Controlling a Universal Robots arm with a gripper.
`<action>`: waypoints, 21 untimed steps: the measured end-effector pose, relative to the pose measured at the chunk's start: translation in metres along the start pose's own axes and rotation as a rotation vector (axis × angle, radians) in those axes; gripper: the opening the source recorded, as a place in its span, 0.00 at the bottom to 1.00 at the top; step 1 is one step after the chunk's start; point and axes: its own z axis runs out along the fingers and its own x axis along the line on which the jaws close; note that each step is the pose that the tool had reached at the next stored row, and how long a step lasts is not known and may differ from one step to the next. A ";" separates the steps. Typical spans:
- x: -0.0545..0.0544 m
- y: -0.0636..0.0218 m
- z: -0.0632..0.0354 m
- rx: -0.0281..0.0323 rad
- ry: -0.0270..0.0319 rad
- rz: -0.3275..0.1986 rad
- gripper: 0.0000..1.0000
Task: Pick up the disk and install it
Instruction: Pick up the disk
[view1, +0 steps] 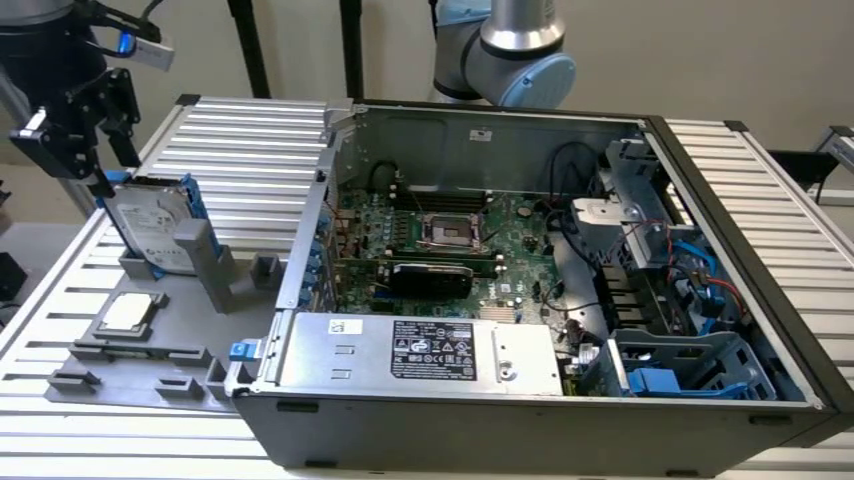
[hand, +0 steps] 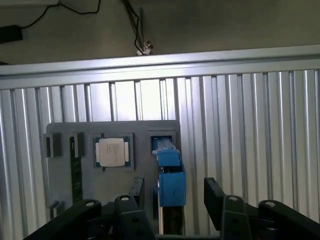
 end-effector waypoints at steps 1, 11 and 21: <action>0.000 -0.0001 0.0018 0.0000 0.0000 -0.001 0.60; 0.001 0.0017 0.0196 0.0041 -0.0009 -0.003 0.60; 0.003 0.0025 0.0276 0.0104 -0.0299 -0.005 0.60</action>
